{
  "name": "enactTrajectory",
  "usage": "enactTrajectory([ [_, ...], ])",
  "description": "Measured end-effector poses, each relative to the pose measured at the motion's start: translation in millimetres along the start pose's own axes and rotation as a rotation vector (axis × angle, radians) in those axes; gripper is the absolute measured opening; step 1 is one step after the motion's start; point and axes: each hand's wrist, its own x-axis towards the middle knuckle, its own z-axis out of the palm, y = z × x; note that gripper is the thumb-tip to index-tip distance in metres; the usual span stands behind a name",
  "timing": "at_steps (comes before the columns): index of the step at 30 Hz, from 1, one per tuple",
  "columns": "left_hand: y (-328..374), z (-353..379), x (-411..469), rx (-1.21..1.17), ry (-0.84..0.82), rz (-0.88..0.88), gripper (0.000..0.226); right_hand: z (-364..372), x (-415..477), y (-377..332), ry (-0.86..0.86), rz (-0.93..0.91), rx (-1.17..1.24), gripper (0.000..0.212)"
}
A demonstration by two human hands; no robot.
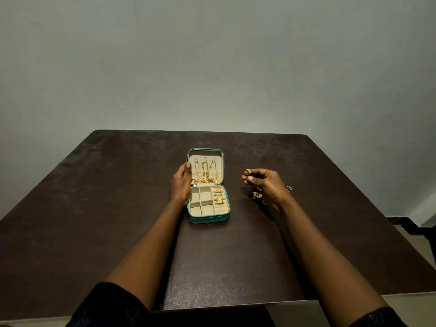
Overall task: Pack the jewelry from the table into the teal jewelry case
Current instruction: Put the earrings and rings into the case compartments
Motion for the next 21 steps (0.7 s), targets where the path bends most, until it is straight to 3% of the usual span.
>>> enactTrajectory([
  [4, -1.1, -1.1, -0.2, 0.019, 0.001, -0.011, 0.035, 1.1, 0.7, 0.8, 0.046, 0.029, 0.005, 0.010],
  [8, 2.9, -0.6, -2.4, 0.022, 0.003, -0.012, 0.035, 3.7, 1.3, -1.2, 0.058, 0.039, 0.038, 0.025],
  [16, 4.5, 0.5, -3.4, 0.129, 0.056, -0.065, 0.043, 5.4, 3.2, 2.8, 0.085, 0.023, -0.114, 0.019],
  [21, 9.4, 1.4, -2.9, 0.152, 0.028, -0.090, 0.042, 7.9, 5.3, 5.2, 0.097, 0.019, -0.059, 0.016],
])
